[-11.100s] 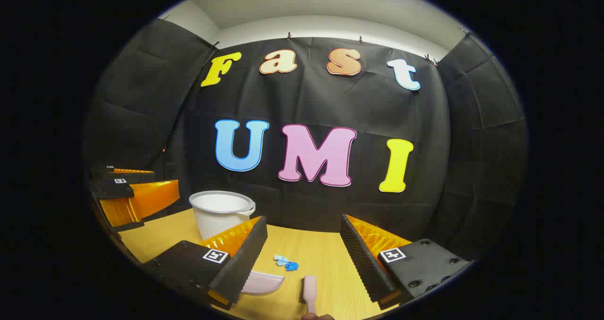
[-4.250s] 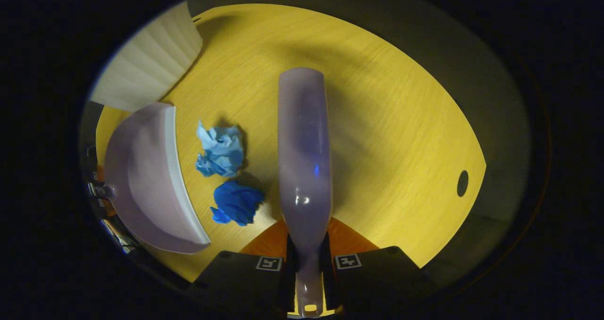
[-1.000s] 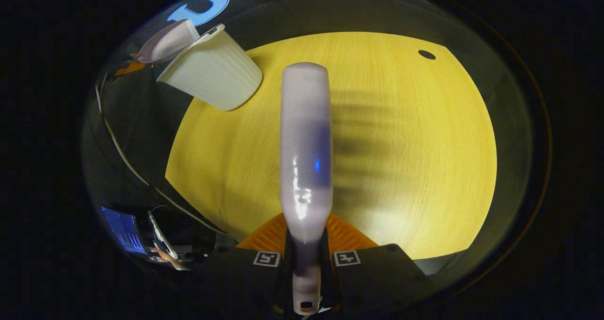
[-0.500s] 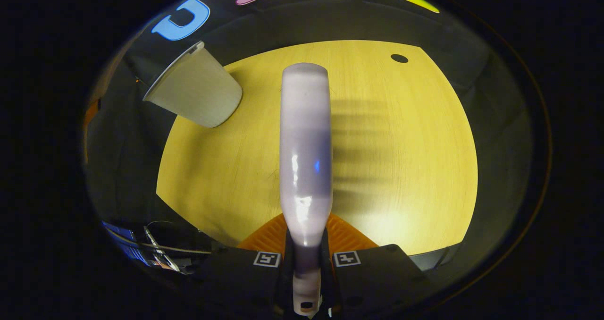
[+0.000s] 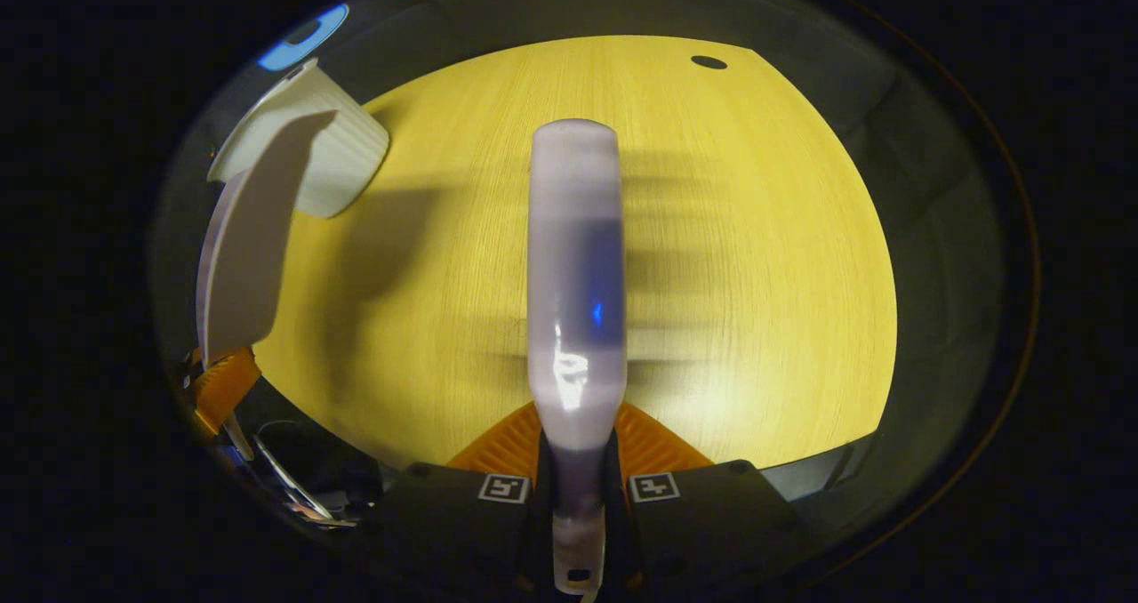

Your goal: Pick up the small broom and dustpan from the desktop, sweep the trash into the dustpan with the broom, and then empty the trash into the garbage bin.

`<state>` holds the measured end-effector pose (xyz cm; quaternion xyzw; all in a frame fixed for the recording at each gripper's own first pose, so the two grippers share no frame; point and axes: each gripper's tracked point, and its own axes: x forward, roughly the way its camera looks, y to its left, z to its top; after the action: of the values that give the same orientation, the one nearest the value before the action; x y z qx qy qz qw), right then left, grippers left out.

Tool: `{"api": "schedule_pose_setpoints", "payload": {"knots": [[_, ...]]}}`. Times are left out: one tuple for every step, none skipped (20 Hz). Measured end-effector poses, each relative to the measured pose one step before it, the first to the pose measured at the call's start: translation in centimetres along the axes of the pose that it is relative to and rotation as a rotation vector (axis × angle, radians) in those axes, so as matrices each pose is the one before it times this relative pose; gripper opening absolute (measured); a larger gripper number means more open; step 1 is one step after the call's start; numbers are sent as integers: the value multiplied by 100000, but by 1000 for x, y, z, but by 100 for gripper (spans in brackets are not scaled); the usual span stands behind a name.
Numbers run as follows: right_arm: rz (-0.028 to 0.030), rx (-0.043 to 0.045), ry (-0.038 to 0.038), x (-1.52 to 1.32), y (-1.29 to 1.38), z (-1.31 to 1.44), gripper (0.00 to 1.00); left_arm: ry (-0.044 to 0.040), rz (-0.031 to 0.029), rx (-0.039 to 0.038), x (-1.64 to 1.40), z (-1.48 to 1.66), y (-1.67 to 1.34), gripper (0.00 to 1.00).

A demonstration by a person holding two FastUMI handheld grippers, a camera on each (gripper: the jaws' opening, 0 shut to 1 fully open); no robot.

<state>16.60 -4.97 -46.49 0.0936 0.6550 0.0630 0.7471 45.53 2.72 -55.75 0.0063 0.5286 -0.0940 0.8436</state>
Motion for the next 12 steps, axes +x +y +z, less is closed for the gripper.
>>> {"api": "schedule_pose_setpoints", "payload": {"knots": [[-704,-776,909,1027,299,124,27,2919,227,-1378,886,-688,-280,29],[254,318,1083,647,409,-177,27,3607,-1558,-2378,832,-483,-2,29],[763,828,691,575,333,247,27,2123,-2485,-3399,742,-151,16,29],[179,-230,-4,702,-63,182,27,1394,-1888,-3576,491,235,-139,29],[-690,-1141,440,457,-266,382,27,544,-573,-2124,365,-61,-216,28],[-762,-1520,1016,353,-310,460,27,-235,701,-783,76,59,-152,29],[-483,-798,1418,281,396,-80,27,-34,1526,-500,188,-170,-145,29],[72,455,1645,423,-3,155,27,1480,1414,-796,53,22,-60,29],[183,307,1561,-13,85,-134,27,1736,292,-1795,-92,-197,-148,29],[-423,-261,701,-279,-270,-48,27,885,-644,-1264,-85,-154,-210,29],[-975,-661,-968,157,-88,169,27,187,-418,-1250,-22,-39,-57,29],[-1436,-844,-1230,68,-205,201,27,532,-170,-146,13,-107,42,29]]}}
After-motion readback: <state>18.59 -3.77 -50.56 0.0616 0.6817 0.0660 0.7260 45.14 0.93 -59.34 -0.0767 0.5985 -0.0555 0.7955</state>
